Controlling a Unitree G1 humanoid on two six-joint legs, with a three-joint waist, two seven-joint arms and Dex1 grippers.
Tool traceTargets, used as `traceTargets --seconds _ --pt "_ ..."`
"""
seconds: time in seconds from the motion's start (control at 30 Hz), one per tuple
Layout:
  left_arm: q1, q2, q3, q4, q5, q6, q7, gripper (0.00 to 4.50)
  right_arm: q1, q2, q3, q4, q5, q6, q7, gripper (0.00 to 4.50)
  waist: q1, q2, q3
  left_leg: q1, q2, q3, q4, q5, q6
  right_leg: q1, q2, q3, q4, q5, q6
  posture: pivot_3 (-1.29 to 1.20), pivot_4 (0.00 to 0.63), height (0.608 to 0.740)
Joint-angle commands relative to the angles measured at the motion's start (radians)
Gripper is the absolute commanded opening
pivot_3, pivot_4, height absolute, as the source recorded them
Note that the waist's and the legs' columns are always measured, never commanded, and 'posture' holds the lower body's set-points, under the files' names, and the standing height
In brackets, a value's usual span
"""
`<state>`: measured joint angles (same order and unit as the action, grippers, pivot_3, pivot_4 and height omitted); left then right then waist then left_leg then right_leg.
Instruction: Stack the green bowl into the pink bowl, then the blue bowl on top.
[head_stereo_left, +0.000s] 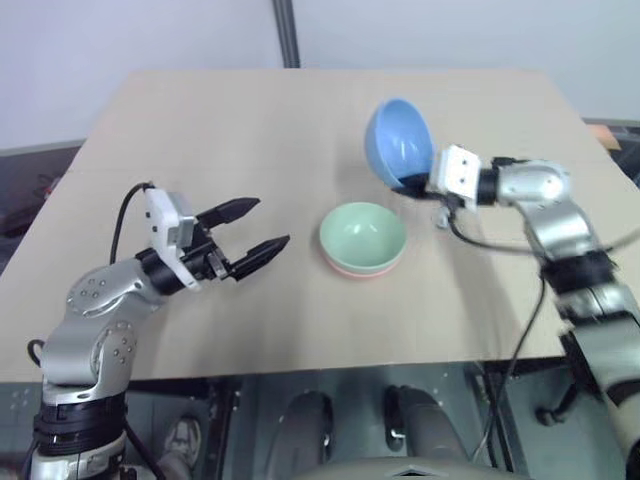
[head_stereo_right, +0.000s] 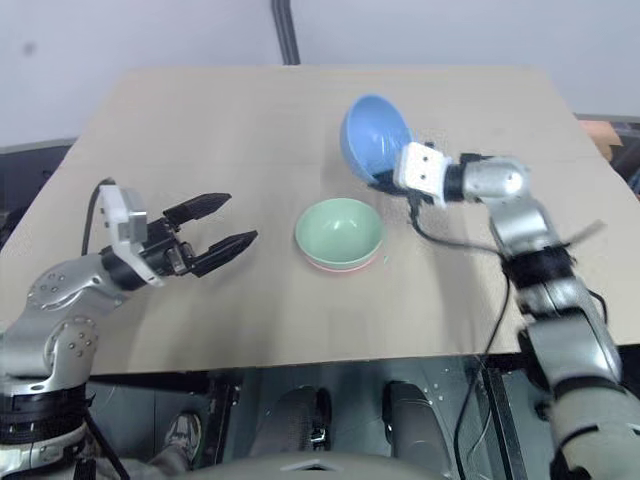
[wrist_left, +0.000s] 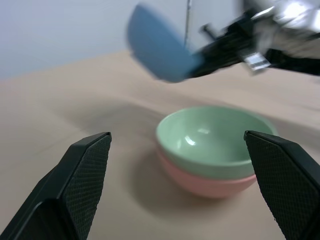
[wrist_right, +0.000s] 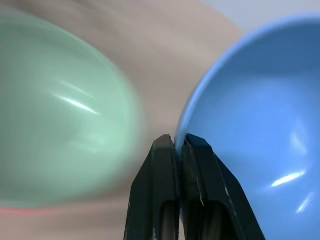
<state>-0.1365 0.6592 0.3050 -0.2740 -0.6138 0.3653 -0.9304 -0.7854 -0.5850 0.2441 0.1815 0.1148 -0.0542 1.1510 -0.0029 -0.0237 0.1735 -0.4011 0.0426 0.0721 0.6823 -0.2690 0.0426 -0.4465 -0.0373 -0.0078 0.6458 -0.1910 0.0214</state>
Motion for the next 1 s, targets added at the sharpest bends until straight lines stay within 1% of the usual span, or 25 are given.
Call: traceTargets --seconds 0.03,0.13,0.17,0.23,0.3,0.37,0.43,0.53,0.6,0.73,0.77,0.83,0.9,1.0 --pt "-0.043 0.0 -0.031 0.036 0.032 -0.046 -0.01 4.5 0.049 0.004 0.044 -0.312 0.032 0.277 -0.03 0.04 -0.01 0.0 0.0 0.0 0.0 0.001 0.0 -0.001 0.001 0.0 0.0 0.0 0.0 0.0 0.0 0.0 0.15 0.74" --pt "-0.076 0.001 -0.048 0.068 0.04 -0.052 -0.019 4.5 0.091 0.011 0.105 -0.4 0.008 0.403 -0.038 0.04 -0.01 0.0 0.0 0.001 0.0 0.002 0.001 -0.001 0.002 0.0 0.001 0.001 0.0 0.0 0.0 0.0 0.15 0.74" --pt "-0.088 0.003 -0.053 0.077 0.042 -0.054 -0.022 4.5 0.092 0.027 0.124 -0.398 -0.012 0.427 -0.059 0.34 -0.01 0.0 0.0 0.002 -0.001 0.002 0.001 -0.001 0.002 0.0 0.001 0.0 0.001 0.0 0.0 0.0 0.15 0.74" --pt "-0.101 0.006 -0.058 0.085 0.045 -0.057 -0.027 4.5 0.083 0.04 0.143 -0.391 -0.039 0.458 -0.085 1.08 -0.01 0.0 0.0 0.002 -0.002 0.002 0.002 -0.001 0.002 0.0 0.001 0.001 0.002 -0.001 -0.001 0.0 0.15 0.74" --pt "-0.106 0.006 -0.064 0.087 0.048 -0.058 -0.028 4.5 0.081 0.039 0.133 -0.399 -0.06 0.46 -0.111 1.96 -0.009 0.0 0.0 0.002 -0.002 0.002 0.003 -0.001 0.001 0.0 0.001 0.001 0.003 -0.001 -0.001 0.0 0.15 0.74" --pt "-0.106 0.006 -0.066 0.087 0.058 -0.063 -0.02 4.5 0.087 0.044 0.09 -0.427 -0.05 0.474 -0.151 3.0 -0.008 0.0 0.0 0.002 -0.002 0.002 0.002 -0.001 0.001 0.0 0.001 0.001 0.002 -0.001 -0.001 0.0 0.15 0.74" --pt "-0.099 0.001 -0.065 0.083 0.07 -0.073 -0.01 4.5 0.105 0.043 0.023 -0.482 0.0 0.527 -0.176 3.93 -0.007 0.0 0.0 0.0 -0.002 0.001 0.002 0.0 0.001 0.0 0.001 0.001 0.002 0.0 0.0 0.0 0.15 0.74" --pt "-0.084 -0.024 -0.054 0.073 0.074 -0.095 0.017 4.5 0.172 0.054 -0.095 -0.597 0.108 0.64 -0.224 3.93 -0.004 -0.001 0.0 -0.001 -0.002 0.001 0.002 0.0 0.0 -0.001 0.001 0.0 0.0 0.0 0.0 0.0 0.15 0.74" --pt "-0.073 -0.062 -0.035 0.069 0.066 -0.125 0.048 4.5 0.227 0.054 -0.172 -0.662 0.161 0.676 -0.254 3.93 -0.002 -0.001 0.0 -0.001 -0.001 0.001 0.002 0.0 0.0 0.0 0.001 0.0 -0.001 0.0 0.0 0.0 0.15 0.74" --pt "-0.041 -0.084 -0.01 0.04 0.056 -0.107 0.102 4.5 0.332 0.01 -0.289 -0.752 0.247 0.741 -0.279 3.93 -0.004 -0.001 0.0 -0.001 -0.002 0.001 0.001 -0.001 0.002 0.0 0.0 0.001 -0.002 0.0 0.0 0.0 0.15 0.74" --pt "-0.028 -0.077 -0.006 0.031 0.041 -0.107 0.084 4.5 0.377 -0.012 -0.32 -0.765 0.248 0.737 -0.285 3.93 -0.004 -0.001 0.0 -0.001 -0.002 0.001 0.001 -0.001 0.002 0.0 0.0 0.001 -0.002 0.0 0.0 0.0 0.15 0.74" --pt "0.013 -0.053 0.013 0.007 0.022 -0.099 0.057 4.5 0.516 -0.074 -0.418 -0.792 0.263 0.71 -0.25 3.93 -0.002 -0.002 -0.001 0.0 -0.002 0.0 0.001 -0.001 0.002 0.0 0.001 0.0 -0.002 0.0 0.0 0.0 0.15 0.74" --pt "0.042 -0.033 0.029 -0.008 0.004 -0.082 0.043 4.5 0.603 -0.115 -0.476 -0.804 0.276 0.685 -0.234 3.93 0.0 -0.002 -0.001 0.0 -0.002 0.0 0.001 -0.001 0.002 0.001 0.001 0.0 -0.002 0.0 0.0 0.0 0.15 0.74" --pt "0.133 0.032 0.085 -0.027 -0.016 -0.041 0.009 4.5 0.793 -0.182 -0.635 -0.787 0.29 0.628 -0.159 3.93 -0.001 -0.002 -0.001 0.0 -0.002 0.001 0.001 -0.001 0.002 0.001 0.001 0.0 -0.002 -0.002 0.0 0.0 0.15 0.74"
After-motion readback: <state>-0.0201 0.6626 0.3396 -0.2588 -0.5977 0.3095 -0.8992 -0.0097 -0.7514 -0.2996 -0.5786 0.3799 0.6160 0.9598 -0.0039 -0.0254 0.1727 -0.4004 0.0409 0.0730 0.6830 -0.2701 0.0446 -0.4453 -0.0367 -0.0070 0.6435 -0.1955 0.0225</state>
